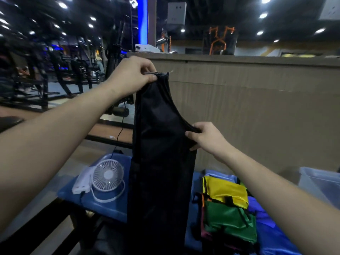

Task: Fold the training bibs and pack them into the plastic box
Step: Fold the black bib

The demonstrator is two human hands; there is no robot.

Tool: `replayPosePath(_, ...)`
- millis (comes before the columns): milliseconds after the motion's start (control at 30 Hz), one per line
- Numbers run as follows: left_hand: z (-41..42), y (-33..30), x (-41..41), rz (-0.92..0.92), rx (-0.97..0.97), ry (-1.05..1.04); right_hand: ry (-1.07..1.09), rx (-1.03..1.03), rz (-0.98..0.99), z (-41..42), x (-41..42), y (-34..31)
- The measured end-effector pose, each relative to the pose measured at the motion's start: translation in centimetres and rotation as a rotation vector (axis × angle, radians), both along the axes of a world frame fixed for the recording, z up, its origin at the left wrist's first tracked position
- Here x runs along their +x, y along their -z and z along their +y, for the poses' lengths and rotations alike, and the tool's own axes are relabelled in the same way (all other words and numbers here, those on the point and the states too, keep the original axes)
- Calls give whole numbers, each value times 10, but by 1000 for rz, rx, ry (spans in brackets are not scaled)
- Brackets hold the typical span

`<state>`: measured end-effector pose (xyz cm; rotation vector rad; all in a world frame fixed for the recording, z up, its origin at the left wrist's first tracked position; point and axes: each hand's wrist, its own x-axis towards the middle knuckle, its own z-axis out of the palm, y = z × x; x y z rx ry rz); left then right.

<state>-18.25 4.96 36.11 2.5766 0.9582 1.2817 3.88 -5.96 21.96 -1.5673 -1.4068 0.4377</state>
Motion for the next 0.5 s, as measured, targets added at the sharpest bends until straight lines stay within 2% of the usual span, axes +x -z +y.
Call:
replayPosePath(367,122,47,64,24,-55,5,51,-63,-57,120,70,34)
replayPosePath(500,151,61,80,44,-8,42,99,-10,-119,142,91,47)
